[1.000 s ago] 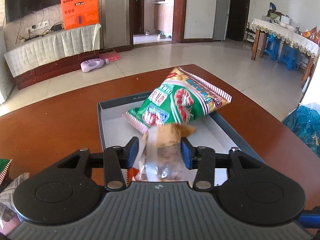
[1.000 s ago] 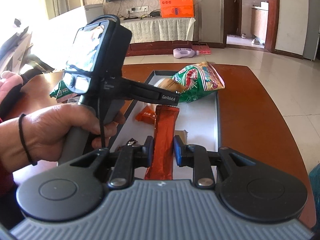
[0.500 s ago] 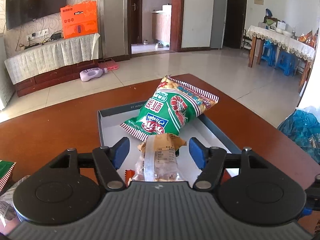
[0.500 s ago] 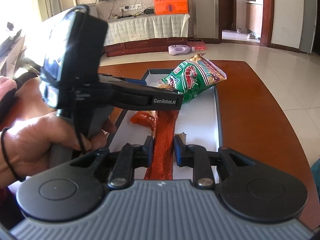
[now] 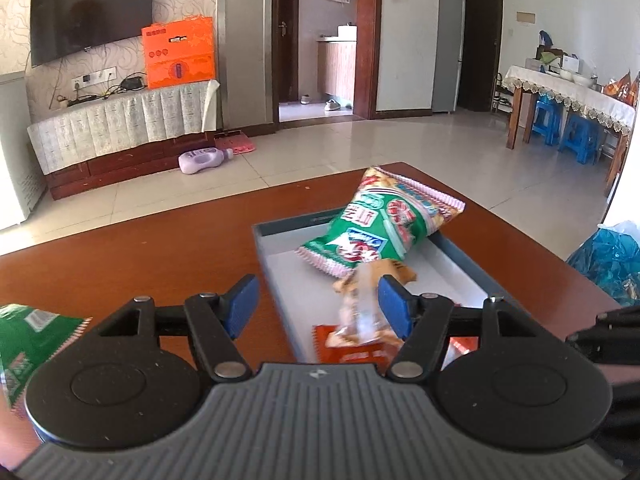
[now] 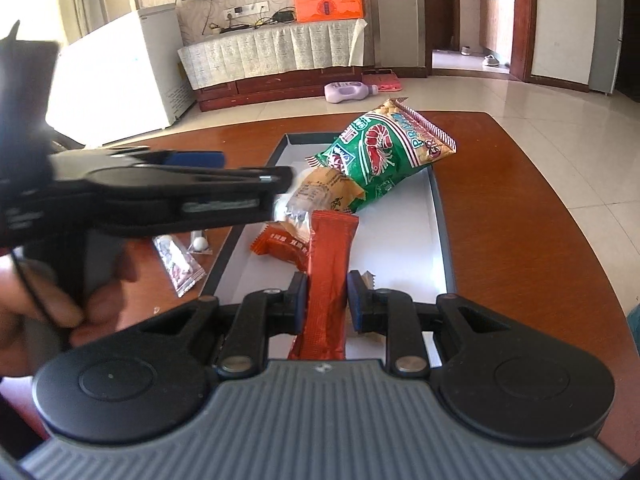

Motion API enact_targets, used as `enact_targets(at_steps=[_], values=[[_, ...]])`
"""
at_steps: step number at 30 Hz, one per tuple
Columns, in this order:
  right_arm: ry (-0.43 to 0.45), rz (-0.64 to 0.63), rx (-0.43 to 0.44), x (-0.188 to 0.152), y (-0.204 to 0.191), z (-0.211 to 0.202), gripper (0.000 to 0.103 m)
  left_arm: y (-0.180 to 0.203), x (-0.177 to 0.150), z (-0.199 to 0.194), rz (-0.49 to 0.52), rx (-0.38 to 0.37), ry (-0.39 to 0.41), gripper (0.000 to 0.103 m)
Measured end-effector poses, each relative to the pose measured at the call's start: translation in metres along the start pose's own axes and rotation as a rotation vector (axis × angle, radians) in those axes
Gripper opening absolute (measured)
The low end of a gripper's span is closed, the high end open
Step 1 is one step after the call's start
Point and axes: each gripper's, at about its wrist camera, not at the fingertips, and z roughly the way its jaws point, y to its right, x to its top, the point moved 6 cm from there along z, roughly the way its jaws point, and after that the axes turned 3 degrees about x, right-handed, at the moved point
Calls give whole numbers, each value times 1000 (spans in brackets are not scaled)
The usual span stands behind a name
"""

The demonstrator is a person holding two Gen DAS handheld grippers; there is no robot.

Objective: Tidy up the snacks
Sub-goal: 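Open left gripper to drop the bread roll in the box while right gripper releases the red stick, then move left gripper to the clear printed wrapper while right gripper grasps the small candy packet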

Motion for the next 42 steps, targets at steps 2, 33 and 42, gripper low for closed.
enact_targets(at_steps=[2, 33, 42], values=[[-2, 3, -6, 0, -1, 2, 25, -10, -2, -6, -7, 10, 0, 71], [-17, 75, -29, 4, -4, 22, 39, -140, -47, -120, -109, 200, 2, 76], [95, 35, 7, 12, -10, -3, 39, -190, -54, -127, -164, 271, -2, 75]])
